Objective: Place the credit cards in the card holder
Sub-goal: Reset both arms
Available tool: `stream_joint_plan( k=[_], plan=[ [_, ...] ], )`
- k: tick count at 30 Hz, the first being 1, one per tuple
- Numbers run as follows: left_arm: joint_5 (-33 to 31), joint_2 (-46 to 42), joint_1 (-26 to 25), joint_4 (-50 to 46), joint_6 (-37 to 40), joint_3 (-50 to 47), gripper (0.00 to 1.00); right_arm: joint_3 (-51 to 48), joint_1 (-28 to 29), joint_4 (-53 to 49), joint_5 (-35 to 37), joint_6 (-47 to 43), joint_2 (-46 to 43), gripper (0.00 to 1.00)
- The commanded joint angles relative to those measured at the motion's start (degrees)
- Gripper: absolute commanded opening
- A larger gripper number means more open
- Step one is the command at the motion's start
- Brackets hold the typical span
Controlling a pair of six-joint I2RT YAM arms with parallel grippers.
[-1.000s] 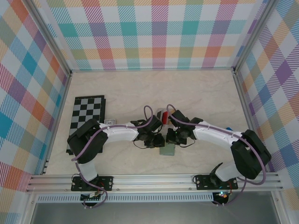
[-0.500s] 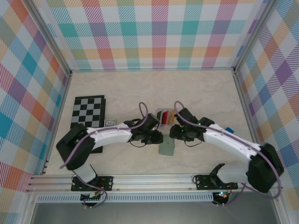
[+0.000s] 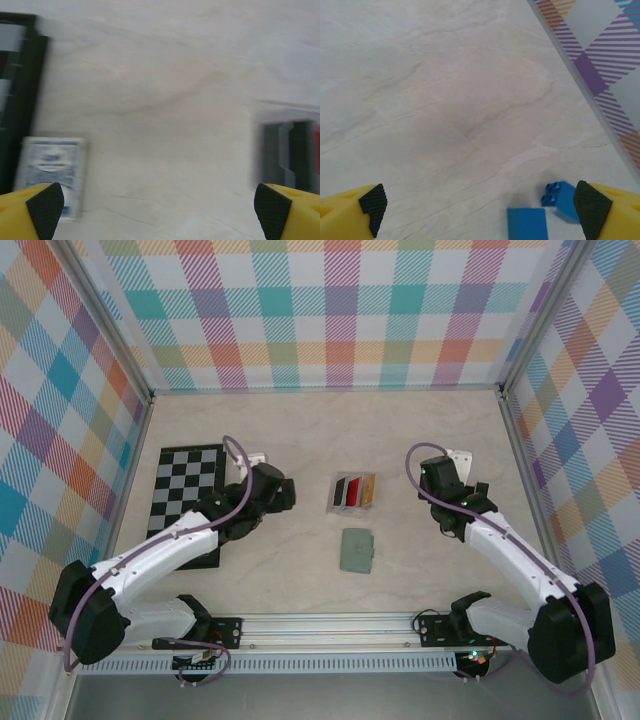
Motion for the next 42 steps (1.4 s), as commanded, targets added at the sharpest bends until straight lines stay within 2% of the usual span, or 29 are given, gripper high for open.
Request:
stream_joint_plan(
  k=[1, 4, 8, 11, 14, 17, 19, 22, 27, 33, 35, 36, 38, 42],
  plan=[
    [-10.53, -3.19, 5.14, -2.82, 4.10, -1.52, 1.00, -4.21, -4.66, 13.93, -4.76, -7.35, 2.13, 0.99],
    [-9.88, -5.61, 10.60, 2.28, 6.46, -5.00, 1.00, -7.51, -6.99, 23.18, -9.12, -9.99, 4.69, 0.99],
    [-9.19, -4.09, 16.89, 5.07, 9.75, -6.50, 1.00, -9.56, -8.66, 34.80, -14.92, -14.39, 10.22, 0.99],
    [-10.61, -4.00, 18.19, 14.13, 16.60, -10.88, 1.00, -9.42, -10.05, 41.25, -21.48, -16.11, 14.84, 0.97],
    [-7.96, -5.02, 20.44, 24.12, 21.41, -16.88, 1.00, -10.54, -10.22, 47.38, -24.94, -17.70, 17.14, 0.97],
    [-5.63, -4.93, 22.46, 33.55, 21.64, -22.26, 1.00, -9.43, -10.59, 49.18, -25.22, -20.36, 20.16, 0.95],
    [-3.82, -3.88, 22.99, 38.50, 22.01, -24.49, 1.00, -12.05, -10.92, 56.54, -27.29, -23.19, 20.90, 0.96],
    [-2.80, -1.21, 22.99, 46.70, 24.44, -27.05, 1.00, -13.50, -14.44, 58.07, -33.00, -20.82, 20.60, 0.96],
    [1.11, 1.57, 23.58, 57.55, 26.51, -30.05, 1.00, -20.45, -15.90, 69.96, -37.66, -21.00, 19.14, 0.96],
    [4.62, 4.73, 24.72, 61.55, 30.60, -30.13, 1.00, -19.87, -16.65, 69.64, -38.97, -20.51, 19.97, 0.96],
    [4.49, 6.24, 25.71, 63.97, 30.41, -30.48, 1.00, -21.22, -17.66, 72.08, -40.34, -19.51, 21.43, 0.97],
    [4.75, 7.07, 26.41, 65.17, 30.22, -30.35, 1.00, -21.84, -17.62, 76.57, -39.67, -19.65, 23.35, 0.97],
    [6.68, 8.81, 27.49, 67.70, 30.91, -30.00, 1.00, -19.60, -17.69, 70.76, -39.86, -19.32, 22.67, 0.98],
    [11.29, 14.49, 29.93, 70.75, 31.14, -28.05, 1.00, -19.27, -18.17, 70.42, -37.73, -17.98, 22.86, 1.00]
  ],
)
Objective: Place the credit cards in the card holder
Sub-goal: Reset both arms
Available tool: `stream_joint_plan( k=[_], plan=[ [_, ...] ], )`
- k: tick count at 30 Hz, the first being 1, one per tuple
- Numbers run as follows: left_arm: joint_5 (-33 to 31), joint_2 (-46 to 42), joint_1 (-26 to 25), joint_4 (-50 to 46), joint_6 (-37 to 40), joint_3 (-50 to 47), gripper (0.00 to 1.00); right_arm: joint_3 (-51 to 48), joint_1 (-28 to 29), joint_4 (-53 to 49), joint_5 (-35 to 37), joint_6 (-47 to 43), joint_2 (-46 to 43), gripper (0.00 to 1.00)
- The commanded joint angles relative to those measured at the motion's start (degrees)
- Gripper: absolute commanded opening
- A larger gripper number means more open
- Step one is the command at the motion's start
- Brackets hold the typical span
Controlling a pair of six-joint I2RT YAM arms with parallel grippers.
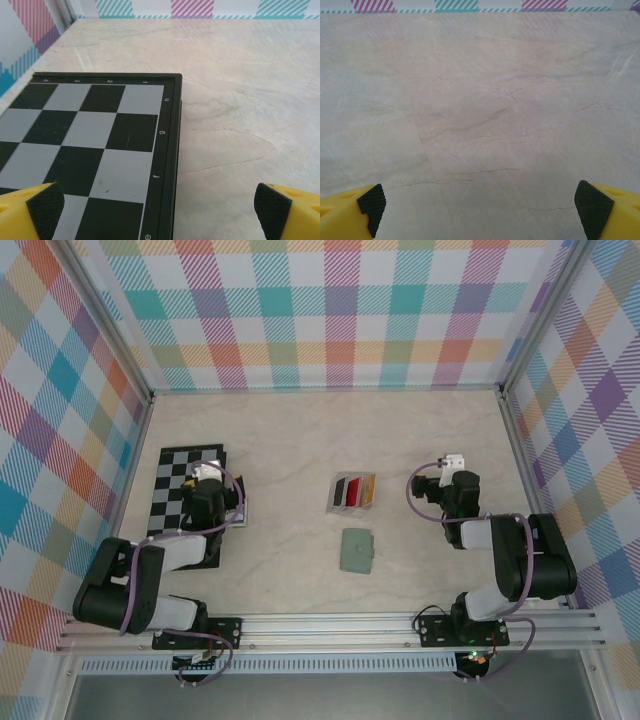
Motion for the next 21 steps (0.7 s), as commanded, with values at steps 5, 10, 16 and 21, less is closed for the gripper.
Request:
stream_joint_plan(
  k=[5, 10, 16, 21],
  plan=[
    [6.57, 9.53, 2.94, 12.78, 0.79, 0.49, 1.00, 1.38, -0.41, 1.46, 1.62, 2.25, 0.45, 1.00],
    [7.29, 9.68, 5.49, 8.76, -2.08, 2.27, 1.00, 1.20, -0.49, 1.79, 3.25, 2.95, 0.41, 1.00],
    [7.16, 9.66, 5.36, 9.16, -1.98, 2.05, 1.00, 1.31, -0.42, 1.55, 3.12, 2.90, 0.47, 1.00],
    [7.17, 9.57, 5.40, 9.23, -1.96, 2.05, 1.00, 1.38, -0.43, 1.53, 3.11, 2.90, 0.45, 1.00]
  ],
)
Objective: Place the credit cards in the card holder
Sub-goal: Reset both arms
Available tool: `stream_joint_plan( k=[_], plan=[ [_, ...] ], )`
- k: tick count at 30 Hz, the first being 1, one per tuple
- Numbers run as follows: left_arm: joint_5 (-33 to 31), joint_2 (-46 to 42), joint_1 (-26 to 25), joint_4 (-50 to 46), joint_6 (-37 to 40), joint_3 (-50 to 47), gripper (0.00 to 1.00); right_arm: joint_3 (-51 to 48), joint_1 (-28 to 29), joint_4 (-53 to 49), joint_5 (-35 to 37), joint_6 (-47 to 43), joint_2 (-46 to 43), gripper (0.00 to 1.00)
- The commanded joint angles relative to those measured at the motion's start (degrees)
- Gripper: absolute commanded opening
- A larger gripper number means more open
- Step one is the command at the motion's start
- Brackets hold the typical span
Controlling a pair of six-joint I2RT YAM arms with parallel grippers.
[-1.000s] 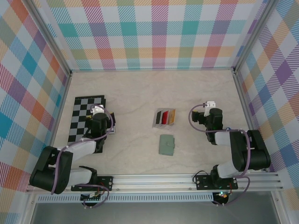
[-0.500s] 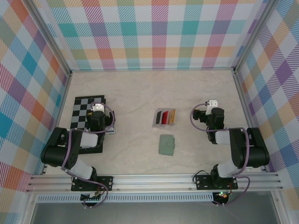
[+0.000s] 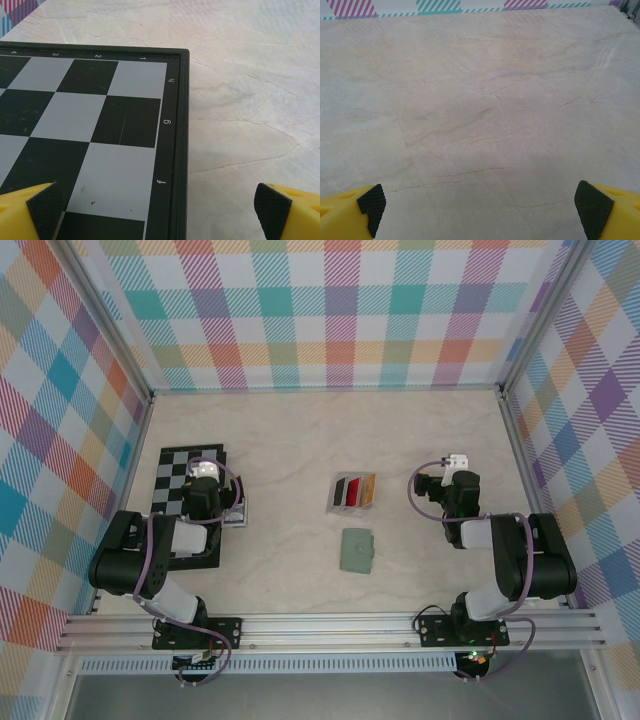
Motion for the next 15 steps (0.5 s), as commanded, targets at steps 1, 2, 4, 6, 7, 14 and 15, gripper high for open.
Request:
stream_joint_plan(
  k=[1, 2, 4, 6, 7, 14, 15],
  plan=[
    [0.51, -0.37, 0.71, 1.81, -0.66, 1.12, 1.00, 1.31, -0.40, 1.55, 0.21, 0.85, 0.38, 1.00],
    [0.51, -0.34, 0.72, 1.86, -0.66, 1.14, 1.00, 1.31, -0.41, 1.51, 0.19, 0.84, 0.37, 1.00],
    [0.58, -0.37, 0.71, 1.87, -0.66, 1.14, 1.00, 1.31, -0.42, 1.47, 0.14, 0.83, 0.37, 1.00],
    [0.52, -0.37, 0.68, 1.83, -0.59, 1.08, 1.00, 1.31, -0.42, 1.46, 0.11, 0.84, 0.36, 1.00],
    [0.56, -0.37, 0.73, 1.84, -0.57, 1.12, 1.00, 1.31, -0.39, 1.46, 0.11, 0.78, 0.38, 1.00],
    [0.56, -0.37, 0.73, 1.82, -0.62, 1.07, 1.00, 1.58, -0.63, 1.00, -0.51, 0.97, 0.34, 1.00],
    [0.59, -0.37, 0.73, 1.89, -0.62, 1.13, 1.00, 1.49, -0.64, 1.11, -0.47, 0.94, 0.38, 1.00]
  ],
)
